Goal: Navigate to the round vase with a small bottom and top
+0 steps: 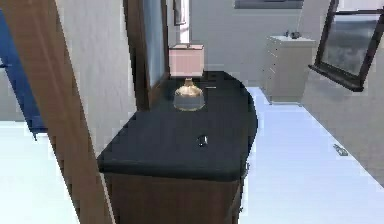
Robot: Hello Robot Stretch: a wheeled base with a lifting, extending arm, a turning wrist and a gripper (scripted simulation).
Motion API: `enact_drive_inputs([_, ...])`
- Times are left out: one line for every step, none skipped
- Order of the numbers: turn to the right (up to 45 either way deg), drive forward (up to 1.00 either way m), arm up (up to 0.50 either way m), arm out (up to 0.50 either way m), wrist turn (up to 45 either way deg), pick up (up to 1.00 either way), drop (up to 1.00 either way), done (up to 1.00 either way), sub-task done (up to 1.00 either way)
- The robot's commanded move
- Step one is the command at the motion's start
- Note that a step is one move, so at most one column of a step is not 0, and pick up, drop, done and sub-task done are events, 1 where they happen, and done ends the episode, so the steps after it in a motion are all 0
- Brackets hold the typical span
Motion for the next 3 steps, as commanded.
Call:
enact_drive_inputs([-45.0, 0.00, 0.00, 0.00, 0.0, 0.00, 0.00, 0.00, 0.00])
enact_drive_inputs([-9.0, 0.00, 0.00, 0.00, 0.0, 0.00, 0.00, 0.00, 0.00])
enact_drive_inputs([0.0, 0.65, 0.00, 0.00, 0.0, 0.00, 0.00, 0.00, 0.00])
